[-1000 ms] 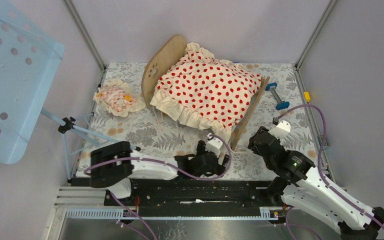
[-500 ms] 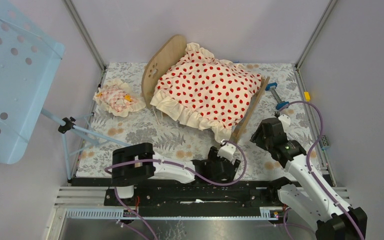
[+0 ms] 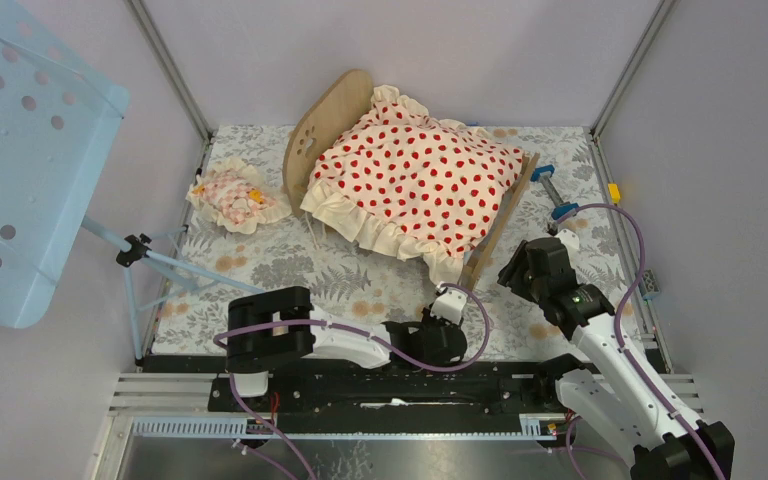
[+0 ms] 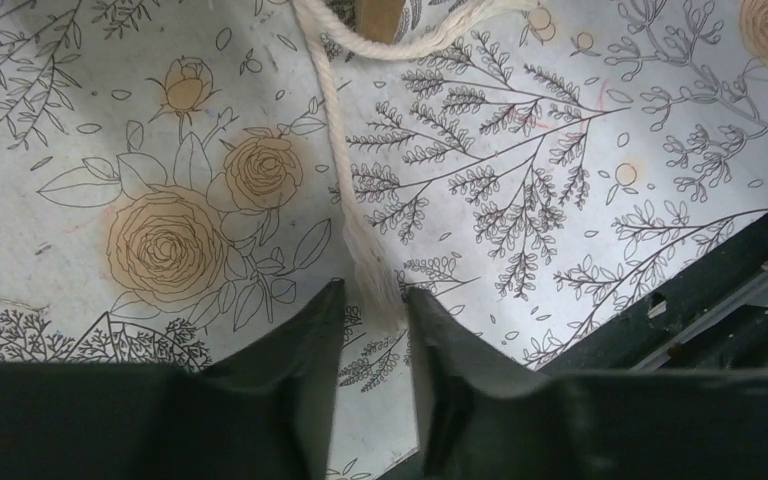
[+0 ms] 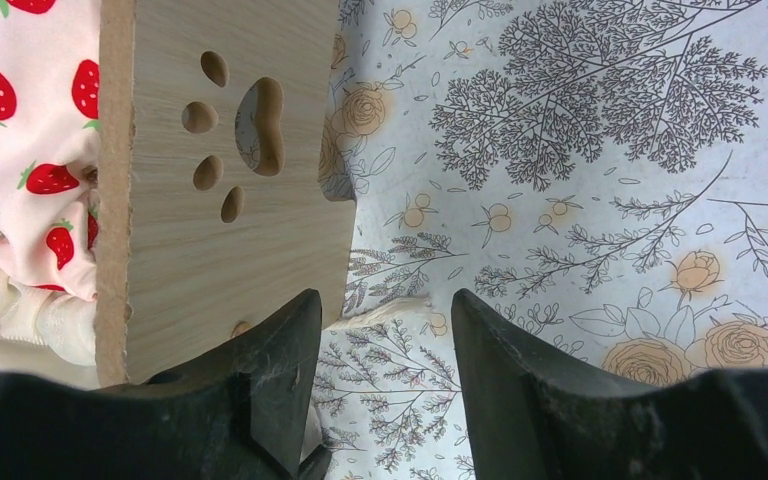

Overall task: Set up the pet bed
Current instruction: Tie the ropes to the bed frame.

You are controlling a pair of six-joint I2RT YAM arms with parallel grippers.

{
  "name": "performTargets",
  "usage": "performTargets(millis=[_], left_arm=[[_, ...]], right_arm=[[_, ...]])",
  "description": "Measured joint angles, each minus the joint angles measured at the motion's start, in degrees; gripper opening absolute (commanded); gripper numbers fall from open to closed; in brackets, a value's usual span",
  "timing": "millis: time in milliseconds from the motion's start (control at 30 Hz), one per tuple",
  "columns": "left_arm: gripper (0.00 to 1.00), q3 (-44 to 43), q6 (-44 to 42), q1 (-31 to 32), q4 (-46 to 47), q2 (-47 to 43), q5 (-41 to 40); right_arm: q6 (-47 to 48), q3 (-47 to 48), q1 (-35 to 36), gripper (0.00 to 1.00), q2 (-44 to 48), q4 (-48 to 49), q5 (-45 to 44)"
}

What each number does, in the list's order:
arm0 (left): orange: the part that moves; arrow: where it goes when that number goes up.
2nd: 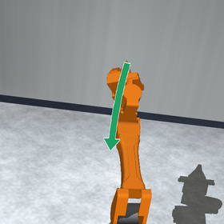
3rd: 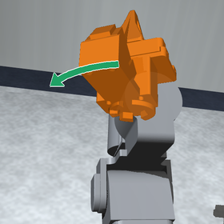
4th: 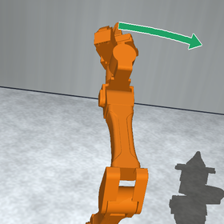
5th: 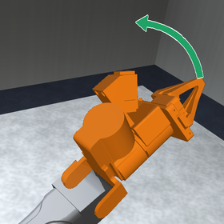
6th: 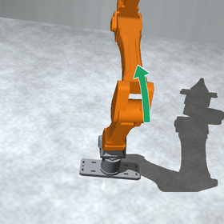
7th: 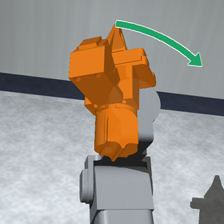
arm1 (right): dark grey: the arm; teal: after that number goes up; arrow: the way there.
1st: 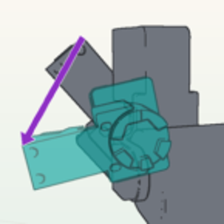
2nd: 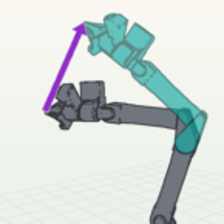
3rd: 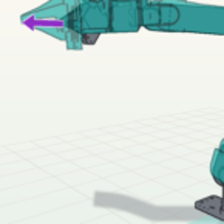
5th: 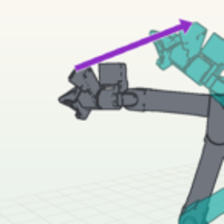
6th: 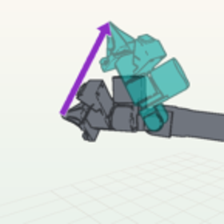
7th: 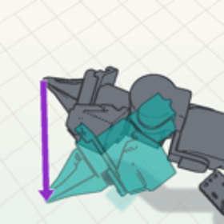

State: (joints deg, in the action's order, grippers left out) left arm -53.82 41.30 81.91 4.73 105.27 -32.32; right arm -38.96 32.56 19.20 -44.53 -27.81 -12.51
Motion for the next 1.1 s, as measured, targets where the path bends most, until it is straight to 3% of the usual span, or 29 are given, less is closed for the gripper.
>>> performTargets(millis=[167, 400, 567, 733, 833, 1100], left_arm=[[0.07, 1.3, 1.3, 0.0, 0.9, -0.4, -0.4], [0.0, 2.8, 1.4, -0.9, -0.1, -2.4, 0.4], [0.0, 5.2, -3.5, -4.2, -3.0, -7.8, 3.3], [0.0, 6.3, -8.8, -9.1, -3.4, -14.9, 8.7], [0.0, 6.5, -11.8, -11.0, -3.9, -17.9, 11.9], [0.0, 6.6, -17.0, -13.8, -5.5, -22.1, 20.5]], right_arm=[[0.7, -0.6, 0.0, 0.6, 1.4, 0.4, 0.2], [3.5, -4.2, -0.1, 0.61, 7.6, 5.0, 3.2], [7.5, -8.5, -0.2, 0.62, 13.9, 15.3, 6.9], [18.0, -12.8, -0.2, 0.67, 18.5, 31.5, 15.3], [26.3, -12.7, -0.2, 0.66, 16.8, 36.8, 22.8], [45.7, -10.0, 0.5, 0.61, 10.7, 35.3, 42.4]])
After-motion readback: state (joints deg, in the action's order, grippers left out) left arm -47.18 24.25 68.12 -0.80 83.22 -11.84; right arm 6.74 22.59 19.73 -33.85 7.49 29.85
